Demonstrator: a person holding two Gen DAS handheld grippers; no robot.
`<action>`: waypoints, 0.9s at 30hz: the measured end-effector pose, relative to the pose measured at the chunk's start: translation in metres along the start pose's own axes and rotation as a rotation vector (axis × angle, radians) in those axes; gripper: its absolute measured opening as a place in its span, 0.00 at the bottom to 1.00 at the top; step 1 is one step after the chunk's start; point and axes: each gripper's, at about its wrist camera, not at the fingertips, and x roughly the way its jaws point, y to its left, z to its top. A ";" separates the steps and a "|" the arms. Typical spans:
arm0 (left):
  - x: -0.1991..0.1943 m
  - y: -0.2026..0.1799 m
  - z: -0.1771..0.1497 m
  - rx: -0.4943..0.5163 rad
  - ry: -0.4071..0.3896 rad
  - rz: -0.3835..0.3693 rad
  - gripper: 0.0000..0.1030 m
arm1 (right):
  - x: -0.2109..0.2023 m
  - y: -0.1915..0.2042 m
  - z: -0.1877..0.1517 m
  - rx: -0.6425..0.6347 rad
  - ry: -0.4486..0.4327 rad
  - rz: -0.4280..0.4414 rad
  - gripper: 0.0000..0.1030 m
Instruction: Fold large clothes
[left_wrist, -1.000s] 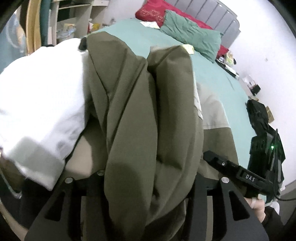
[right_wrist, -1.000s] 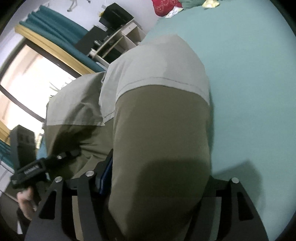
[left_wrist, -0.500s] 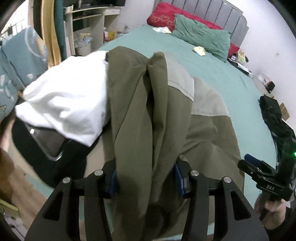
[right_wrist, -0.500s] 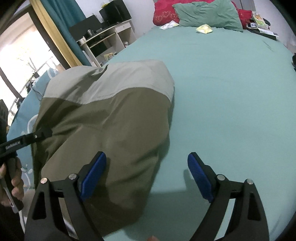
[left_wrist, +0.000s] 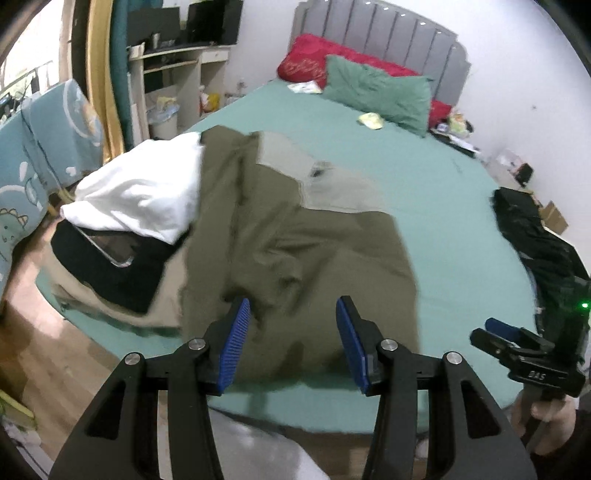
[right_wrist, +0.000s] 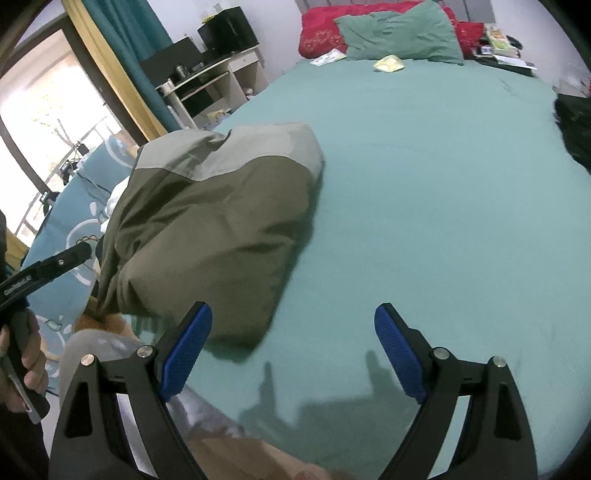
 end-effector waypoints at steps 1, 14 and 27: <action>-0.004 -0.003 -0.003 0.002 -0.005 -0.008 0.50 | -0.006 -0.004 -0.004 0.006 -0.004 -0.005 0.87; -0.042 -0.109 -0.026 0.155 -0.070 -0.108 0.52 | -0.097 -0.064 -0.028 0.078 -0.105 -0.117 0.87; -0.100 -0.186 -0.005 0.250 -0.225 -0.161 0.58 | -0.202 -0.097 -0.008 0.062 -0.290 -0.252 0.87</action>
